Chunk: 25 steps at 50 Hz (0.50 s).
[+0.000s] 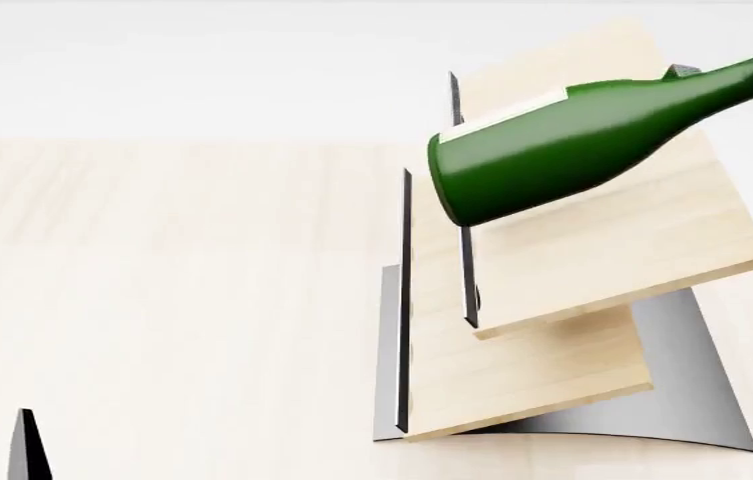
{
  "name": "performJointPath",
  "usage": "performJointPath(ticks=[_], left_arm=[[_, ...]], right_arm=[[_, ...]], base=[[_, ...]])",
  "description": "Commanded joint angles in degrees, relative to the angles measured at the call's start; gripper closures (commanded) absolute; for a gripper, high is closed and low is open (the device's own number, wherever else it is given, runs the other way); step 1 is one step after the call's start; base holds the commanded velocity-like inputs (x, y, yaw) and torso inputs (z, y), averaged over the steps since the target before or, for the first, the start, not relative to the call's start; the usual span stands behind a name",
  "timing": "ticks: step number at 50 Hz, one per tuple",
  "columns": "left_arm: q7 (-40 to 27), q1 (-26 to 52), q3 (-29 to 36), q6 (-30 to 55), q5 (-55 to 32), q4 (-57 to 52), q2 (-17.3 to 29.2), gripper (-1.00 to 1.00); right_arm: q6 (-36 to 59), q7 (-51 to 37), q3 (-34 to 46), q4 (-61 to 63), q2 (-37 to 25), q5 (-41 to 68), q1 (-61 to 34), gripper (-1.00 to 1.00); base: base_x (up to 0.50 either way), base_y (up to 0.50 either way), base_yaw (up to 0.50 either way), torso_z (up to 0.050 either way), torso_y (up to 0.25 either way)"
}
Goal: Put the wine bottle on the wine rack.
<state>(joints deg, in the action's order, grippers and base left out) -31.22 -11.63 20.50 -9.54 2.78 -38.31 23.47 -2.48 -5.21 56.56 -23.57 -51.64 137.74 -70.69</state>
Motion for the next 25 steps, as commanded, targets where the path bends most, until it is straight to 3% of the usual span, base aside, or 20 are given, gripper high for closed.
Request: performJointPath(ticks=[1,25], left_arm=[[-0.2,0.1,0.1,-0.1,0.0,0.2,0.1,-1.00],[-0.4,0.3,0.6,0.0,0.0,0.4,0.2,-1.00]], right_arm=[[-0.2,1.1,-1.4,-0.2,0.0,-1.6,0.1,1.00],[-0.3,1.6,-1.7,-0.7,0.0,-2.0,1.1,1.00]], base=[[0.00,0.00,0.00,0.000,0.000],[0.00,0.00,0.00,0.000,0.001]])
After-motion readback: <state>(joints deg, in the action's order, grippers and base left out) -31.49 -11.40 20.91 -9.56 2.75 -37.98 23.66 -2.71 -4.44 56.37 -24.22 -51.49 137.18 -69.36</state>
